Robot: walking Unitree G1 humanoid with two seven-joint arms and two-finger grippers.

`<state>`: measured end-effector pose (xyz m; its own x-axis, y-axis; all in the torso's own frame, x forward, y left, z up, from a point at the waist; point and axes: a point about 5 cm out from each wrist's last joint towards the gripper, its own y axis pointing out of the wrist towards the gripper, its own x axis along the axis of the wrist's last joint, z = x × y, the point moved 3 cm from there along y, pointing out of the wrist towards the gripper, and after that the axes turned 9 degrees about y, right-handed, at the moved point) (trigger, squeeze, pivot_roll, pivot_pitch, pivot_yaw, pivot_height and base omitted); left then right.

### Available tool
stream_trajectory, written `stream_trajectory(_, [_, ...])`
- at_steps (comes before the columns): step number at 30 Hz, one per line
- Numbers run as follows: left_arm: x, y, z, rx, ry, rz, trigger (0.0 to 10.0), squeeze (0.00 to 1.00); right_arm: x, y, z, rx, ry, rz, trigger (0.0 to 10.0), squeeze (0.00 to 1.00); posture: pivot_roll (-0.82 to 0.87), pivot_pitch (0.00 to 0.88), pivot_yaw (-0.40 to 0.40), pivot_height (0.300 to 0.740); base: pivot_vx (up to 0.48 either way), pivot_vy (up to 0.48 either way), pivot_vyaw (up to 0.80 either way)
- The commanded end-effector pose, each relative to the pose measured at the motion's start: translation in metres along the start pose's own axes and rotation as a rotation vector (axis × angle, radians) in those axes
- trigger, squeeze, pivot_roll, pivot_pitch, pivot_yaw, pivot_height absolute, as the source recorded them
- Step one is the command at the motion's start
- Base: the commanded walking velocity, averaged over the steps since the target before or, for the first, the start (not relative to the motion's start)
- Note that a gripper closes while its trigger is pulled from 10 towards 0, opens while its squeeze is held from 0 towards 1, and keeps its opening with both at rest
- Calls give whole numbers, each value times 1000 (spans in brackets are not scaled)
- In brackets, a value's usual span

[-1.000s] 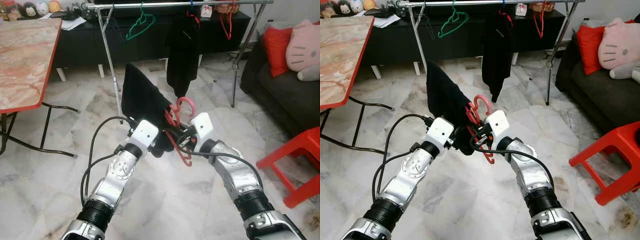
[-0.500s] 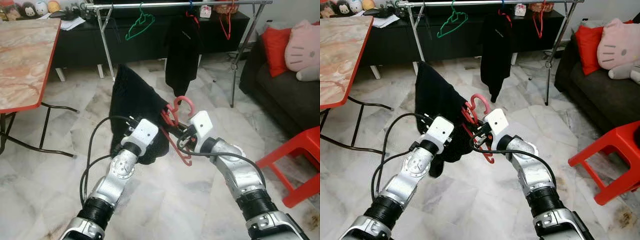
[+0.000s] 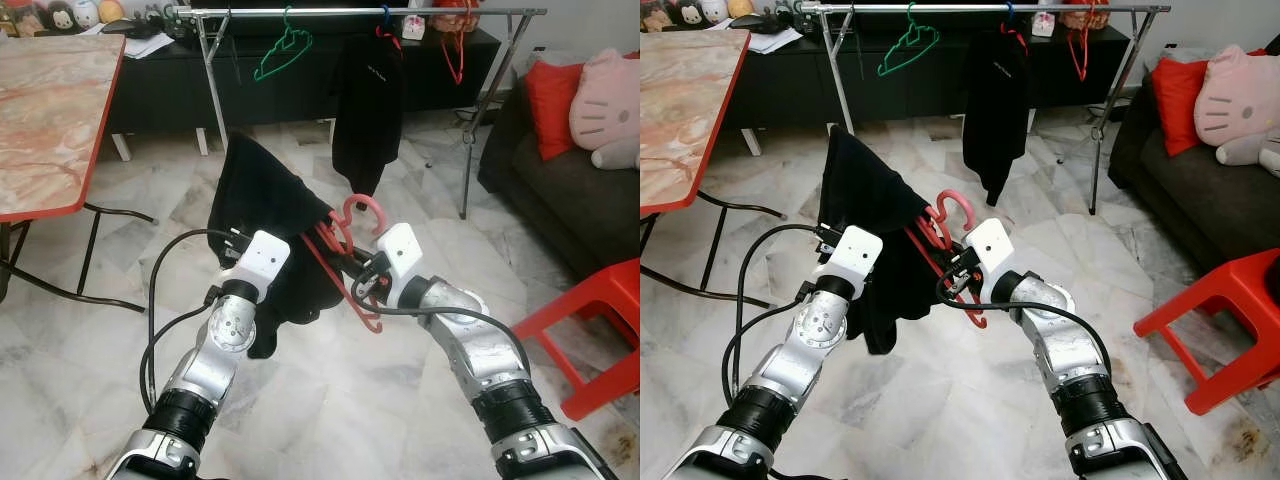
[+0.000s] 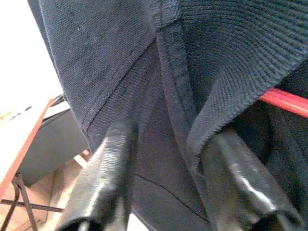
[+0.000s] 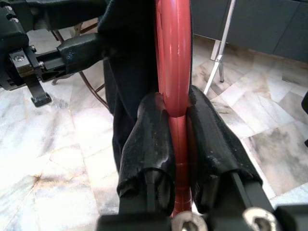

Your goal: Hang hanger

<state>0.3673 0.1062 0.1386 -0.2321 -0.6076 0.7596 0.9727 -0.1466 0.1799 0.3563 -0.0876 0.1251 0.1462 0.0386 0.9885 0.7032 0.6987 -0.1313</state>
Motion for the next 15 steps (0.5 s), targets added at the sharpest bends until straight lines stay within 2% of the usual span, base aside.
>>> stream_trajectory(1, [5,3,0,2,4,-21,0,0,15,-1,1,3,-26,-55,0,0,-122,35,-88,740,0,0,0])
stream_trajectory(6, [13,3,-4,-21,-18,-64,0,0,12,-1,0,-1,-23,-47,0,0,-121,35,-88,740,0,0,0])
stream_trajectory(15, [14,2,-8,-42,-25,-71,0,0,11,-1,1,5,-18,-39,0,0,-121,34,-88,740,0,0,0])
